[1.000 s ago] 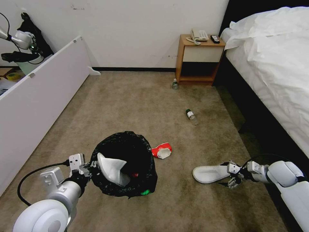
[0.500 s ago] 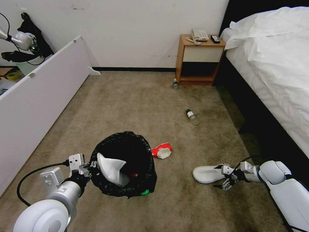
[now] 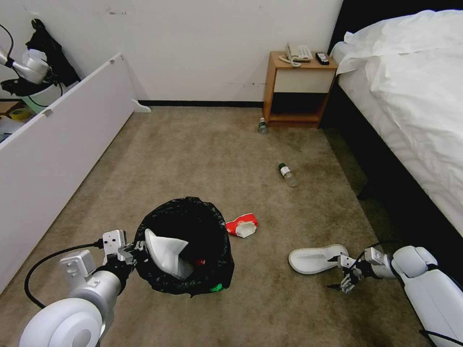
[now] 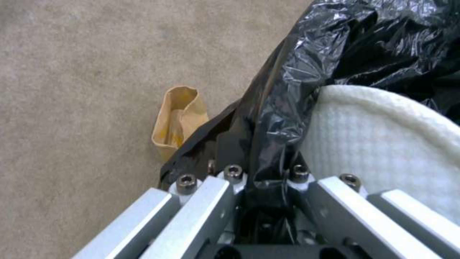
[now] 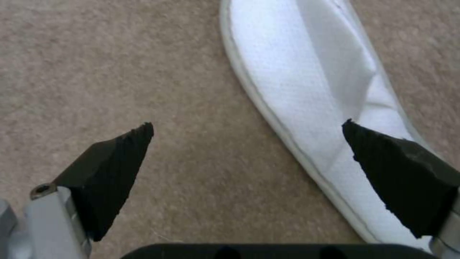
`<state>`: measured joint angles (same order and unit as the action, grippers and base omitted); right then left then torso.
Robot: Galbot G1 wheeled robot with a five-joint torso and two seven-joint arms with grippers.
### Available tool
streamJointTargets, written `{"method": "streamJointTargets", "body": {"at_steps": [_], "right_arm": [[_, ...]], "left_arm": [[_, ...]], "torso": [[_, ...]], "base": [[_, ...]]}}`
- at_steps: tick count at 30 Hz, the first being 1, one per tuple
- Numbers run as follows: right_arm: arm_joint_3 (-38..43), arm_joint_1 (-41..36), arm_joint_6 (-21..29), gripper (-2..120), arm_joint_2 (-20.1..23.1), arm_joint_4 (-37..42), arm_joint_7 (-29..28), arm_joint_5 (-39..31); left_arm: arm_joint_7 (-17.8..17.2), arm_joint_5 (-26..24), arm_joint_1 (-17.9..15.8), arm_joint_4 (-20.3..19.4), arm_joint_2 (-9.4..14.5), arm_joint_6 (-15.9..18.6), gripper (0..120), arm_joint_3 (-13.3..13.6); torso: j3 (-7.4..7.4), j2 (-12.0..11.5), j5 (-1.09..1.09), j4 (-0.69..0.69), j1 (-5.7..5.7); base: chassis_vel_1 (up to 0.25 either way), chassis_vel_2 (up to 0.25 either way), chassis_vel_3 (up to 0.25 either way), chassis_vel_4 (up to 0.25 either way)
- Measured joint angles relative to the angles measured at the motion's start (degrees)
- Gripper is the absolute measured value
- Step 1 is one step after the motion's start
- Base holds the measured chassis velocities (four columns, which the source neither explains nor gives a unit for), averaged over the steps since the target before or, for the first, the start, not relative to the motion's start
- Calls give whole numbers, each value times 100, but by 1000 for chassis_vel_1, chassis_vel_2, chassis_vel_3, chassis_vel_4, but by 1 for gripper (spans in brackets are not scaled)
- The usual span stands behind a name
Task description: Pick up the trash bin, then pick up the garbage from the floor and place it into the trash bin.
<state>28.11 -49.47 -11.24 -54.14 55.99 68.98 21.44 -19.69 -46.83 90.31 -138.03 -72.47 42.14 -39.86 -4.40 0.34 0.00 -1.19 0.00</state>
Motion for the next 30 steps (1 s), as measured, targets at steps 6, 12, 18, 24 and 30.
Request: {"method": "streamJointTargets", "body": {"at_steps": [6, 12, 18, 24, 30], "right_arm": [[110, 54, -73, 100, 30, -88, 3, 40], [190, 113, -96, 100, 87, -133, 9, 33], [234, 325, -108, 100, 38, -319, -117, 133], [239, 562, -150, 100, -92, -530, -252, 359], [223, 732, -147, 100, -194, -655, -422, 380]], "left_arm": [[1, 16, -4, 11, 1, 0, 1, 8], [7, 26, -4, 26, 0, 0, 1, 18], [12, 35, -6, 38, -7, 0, 1, 39], [18, 35, -6, 45, 7, 0, 1, 25], [29, 20, -11, 58, 21, 0, 1, 7]], "torso": [[0, 0, 0, 0, 0], [0, 0, 0, -1, 0], [0, 0, 0, 0, 0], [0, 0, 0, 0, 0], [0, 0, 0, 0, 0]], "base": [[0, 0, 0, 0], [0, 0, 0, 0], [0, 0, 0, 0], [0, 0, 0, 0], [0, 0, 0, 0]]}}
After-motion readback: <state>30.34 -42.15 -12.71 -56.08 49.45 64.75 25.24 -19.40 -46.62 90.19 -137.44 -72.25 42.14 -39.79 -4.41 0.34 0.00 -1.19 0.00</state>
